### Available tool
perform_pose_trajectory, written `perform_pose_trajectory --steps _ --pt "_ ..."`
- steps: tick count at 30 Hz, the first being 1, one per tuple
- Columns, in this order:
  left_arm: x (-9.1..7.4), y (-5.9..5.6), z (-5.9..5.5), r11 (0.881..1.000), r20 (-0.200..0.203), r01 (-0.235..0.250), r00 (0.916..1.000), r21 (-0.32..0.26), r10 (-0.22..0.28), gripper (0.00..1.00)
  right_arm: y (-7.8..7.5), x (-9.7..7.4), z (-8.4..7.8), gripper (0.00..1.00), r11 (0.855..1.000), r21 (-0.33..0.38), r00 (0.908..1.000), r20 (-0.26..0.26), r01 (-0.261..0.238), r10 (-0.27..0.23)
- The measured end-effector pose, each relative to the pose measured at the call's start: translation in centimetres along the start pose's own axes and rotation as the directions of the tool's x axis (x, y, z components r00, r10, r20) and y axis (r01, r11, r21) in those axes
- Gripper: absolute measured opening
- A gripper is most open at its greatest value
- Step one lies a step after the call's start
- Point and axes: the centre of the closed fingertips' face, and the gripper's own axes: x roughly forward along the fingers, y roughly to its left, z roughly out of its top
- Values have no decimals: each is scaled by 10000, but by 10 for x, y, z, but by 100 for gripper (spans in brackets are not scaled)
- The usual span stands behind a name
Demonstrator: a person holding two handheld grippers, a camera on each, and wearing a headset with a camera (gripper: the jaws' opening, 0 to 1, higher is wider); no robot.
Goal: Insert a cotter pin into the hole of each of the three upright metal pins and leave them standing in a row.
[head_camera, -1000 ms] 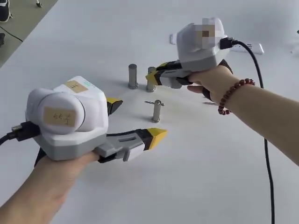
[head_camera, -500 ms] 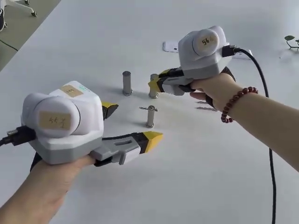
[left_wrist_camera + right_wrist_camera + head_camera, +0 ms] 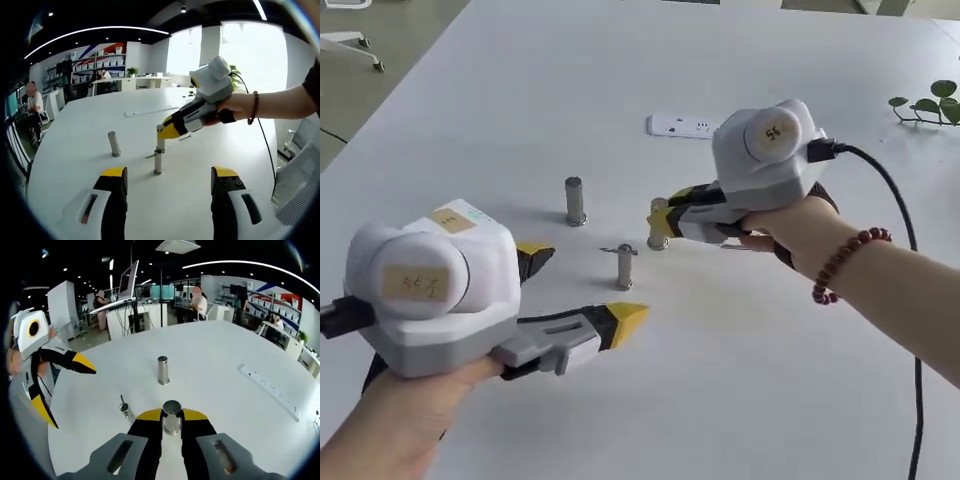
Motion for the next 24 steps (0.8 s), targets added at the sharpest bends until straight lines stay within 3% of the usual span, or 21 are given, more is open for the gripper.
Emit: perform_pose_trajectory --steps 8,15,24 --pt "-8 -5 -1 10000 -9 -19 10000 -30 19 66 8 -16 -11 8 9997 163 9998 -97 154 -152" --pt "-12 -8 -2 10000 -4 -58 10000 -22 58 66 25 -33 -21 8 9982 438 9991 -101 420 -416" --pt "-17 -13 -1 10000 38 -8 10000 43 8 65 41 -47 -34 8 9911 1133 9976 -38 698 -698"
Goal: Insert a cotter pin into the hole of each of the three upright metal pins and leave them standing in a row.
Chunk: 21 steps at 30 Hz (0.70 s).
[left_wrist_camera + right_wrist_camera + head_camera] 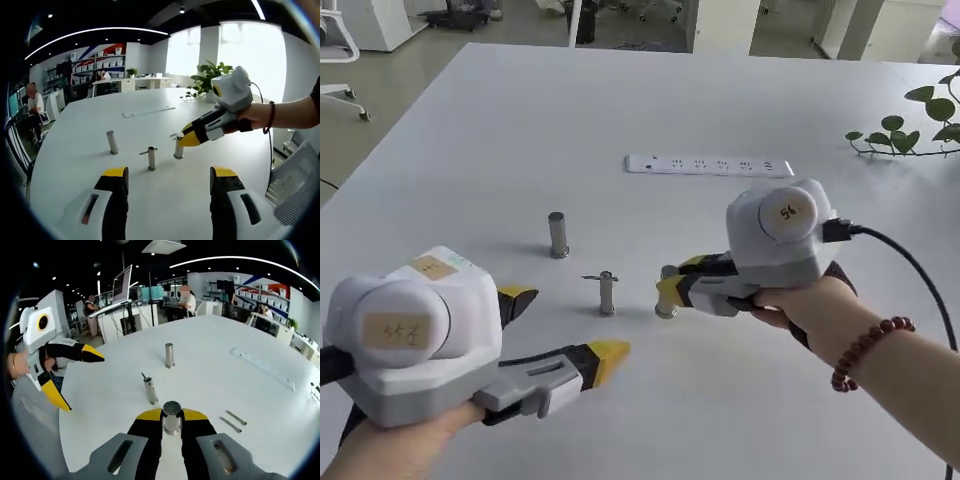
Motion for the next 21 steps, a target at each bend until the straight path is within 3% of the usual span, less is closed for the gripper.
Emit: perform_pose_trajectory --steps 9,15,21 --pt "-3 -3 1 10000 30 50 10000 25 -50 64 2 -9 -9 8 9968 21 9968 -6 795 -795" --pt "-2 -6 1 9999 -12 138 9999 73 -138 64 5 -10 -17 8 9941 410 9949 -76 1005 -1003" --pt "-2 -8 0 9998 -28 182 9998 99 -182 63 4 -10 -21 8 9916 327 9921 -179 1250 -1245"
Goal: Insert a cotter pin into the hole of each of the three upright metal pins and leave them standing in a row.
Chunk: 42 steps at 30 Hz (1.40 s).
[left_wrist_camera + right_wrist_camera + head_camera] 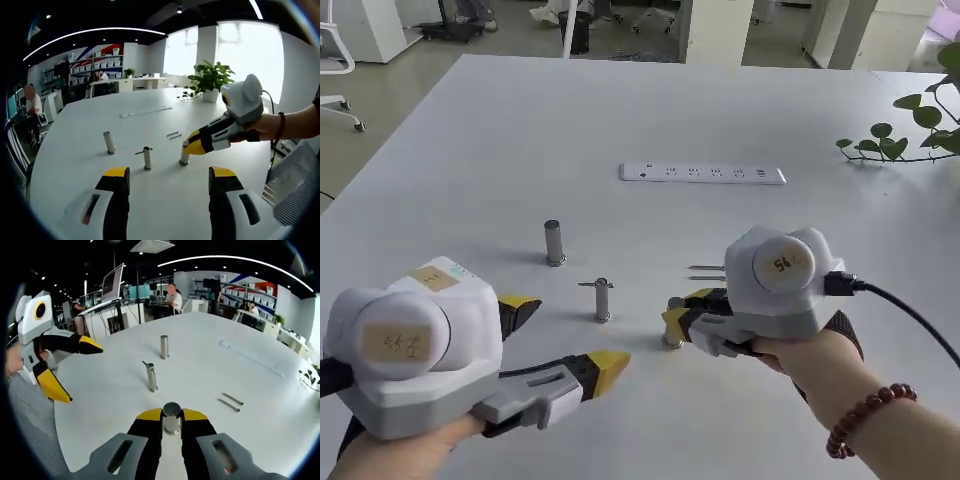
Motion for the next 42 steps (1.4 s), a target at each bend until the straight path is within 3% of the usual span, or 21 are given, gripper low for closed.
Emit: perform_pose_trajectory --steps 17,22,23,27,36,42 --pt "-1 -3 -1 9999 -69 42 10000 100 -42 62 3 0 -2 9 10000 2 9999 143 -8 8" --pt "0 -5 -3 9999 -135 95 9999 99 -94 62 2 1 -1 9 9989 474 9996 261 42 -54" --pt "0 -6 -4 9999 -145 104 9998 94 -103 62 2 1 0 10 9968 794 9994 335 -40 13" --pt "-1 -7 -4 9998 -182 106 9998 188 -103 62 4 1 5 17 9953 936 9986 485 -235 190" --pt "0 -6 -2 9997 -167 77 9998 213 -74 62 2 -9 13 17 9954 793 9960 753 -543 484" --pt "0 -7 -1 9997 -147 81 9999 226 -77 62 -5 -26 27 16 9892 1067 9866 1391 -1006 854"
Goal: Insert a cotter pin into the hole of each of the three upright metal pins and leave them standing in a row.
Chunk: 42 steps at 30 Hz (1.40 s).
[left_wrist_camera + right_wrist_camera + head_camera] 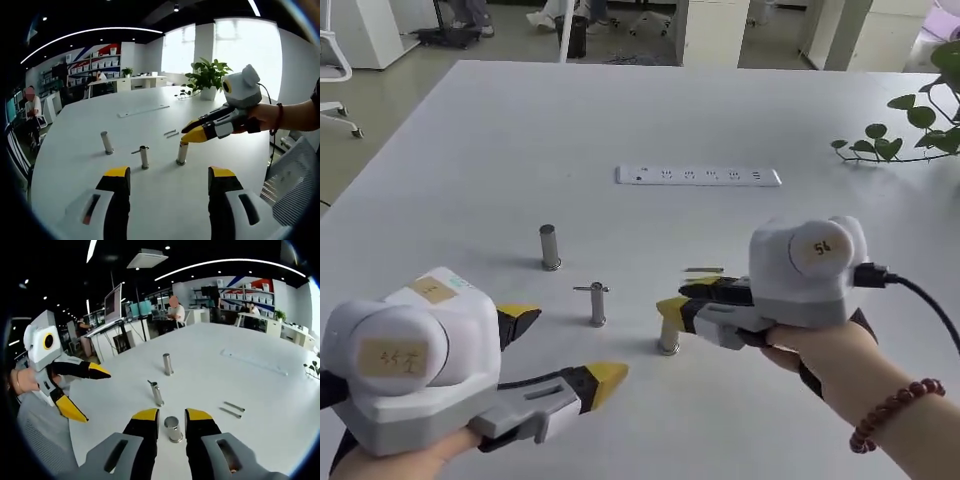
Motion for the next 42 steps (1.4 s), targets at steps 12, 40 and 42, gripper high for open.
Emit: perform_pose_trajectory --steps 12,40,42 --pt "2 -4 0 9999 -6 142 9999 28 -142 60 -42 -10 -4 11 9947 -877 9961 -656 536 -595" --pt "11 -3 -5 9995 -89 328 9994 -15 -328 61 -109 33 -44 12 9789 -2033 9382 -3421 -199 -520" --pt "12 -2 -5 9993 -106 368 9993 -6 -368 61 -110 37 -45 12 9756 -2176 9338 -3542 -303 -500"
